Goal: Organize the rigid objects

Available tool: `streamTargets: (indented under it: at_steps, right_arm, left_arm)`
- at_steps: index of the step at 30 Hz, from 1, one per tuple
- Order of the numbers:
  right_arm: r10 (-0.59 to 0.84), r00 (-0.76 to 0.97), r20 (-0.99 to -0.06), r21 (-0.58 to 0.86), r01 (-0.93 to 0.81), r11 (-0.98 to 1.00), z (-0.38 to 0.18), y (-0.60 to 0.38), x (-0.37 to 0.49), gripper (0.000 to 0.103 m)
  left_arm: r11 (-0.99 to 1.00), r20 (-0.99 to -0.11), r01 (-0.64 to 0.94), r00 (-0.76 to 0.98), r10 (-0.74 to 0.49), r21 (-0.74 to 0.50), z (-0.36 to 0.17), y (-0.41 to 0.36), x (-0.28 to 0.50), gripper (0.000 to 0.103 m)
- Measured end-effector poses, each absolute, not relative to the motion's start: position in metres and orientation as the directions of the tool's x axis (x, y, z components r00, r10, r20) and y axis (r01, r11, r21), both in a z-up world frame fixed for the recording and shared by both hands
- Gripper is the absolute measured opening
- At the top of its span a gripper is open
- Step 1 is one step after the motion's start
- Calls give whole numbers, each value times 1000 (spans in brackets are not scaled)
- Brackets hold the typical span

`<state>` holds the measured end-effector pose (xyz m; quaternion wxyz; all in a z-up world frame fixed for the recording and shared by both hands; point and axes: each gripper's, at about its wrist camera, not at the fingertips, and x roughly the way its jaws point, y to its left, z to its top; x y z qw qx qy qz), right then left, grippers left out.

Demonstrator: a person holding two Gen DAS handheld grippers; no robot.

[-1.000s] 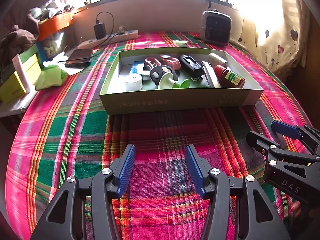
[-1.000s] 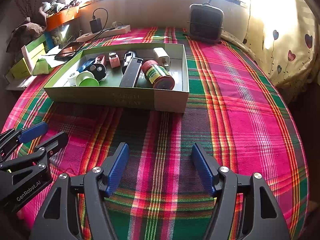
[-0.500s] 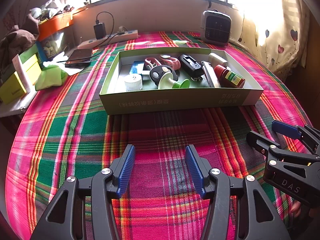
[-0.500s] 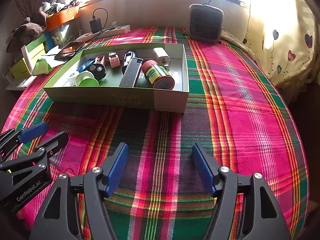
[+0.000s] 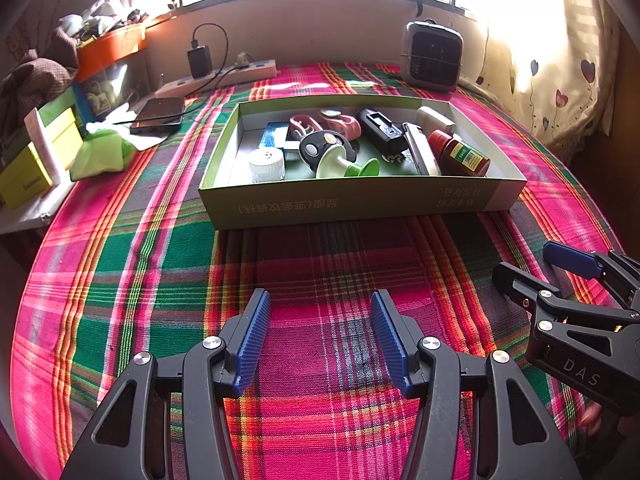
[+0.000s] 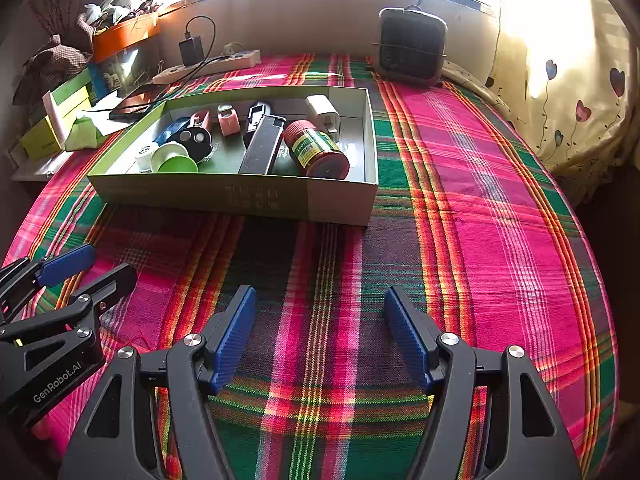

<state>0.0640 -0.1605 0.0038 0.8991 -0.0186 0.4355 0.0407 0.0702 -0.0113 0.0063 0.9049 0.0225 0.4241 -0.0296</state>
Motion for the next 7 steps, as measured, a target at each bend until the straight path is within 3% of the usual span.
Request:
streamTargets:
  at_steps: [7]
  right_arm:
    - [57,617,-785,2,-89,996,4,-161,64,67]
  left_arm:
    - [997,-769,73,638,-33,18,6,-11,70,52]
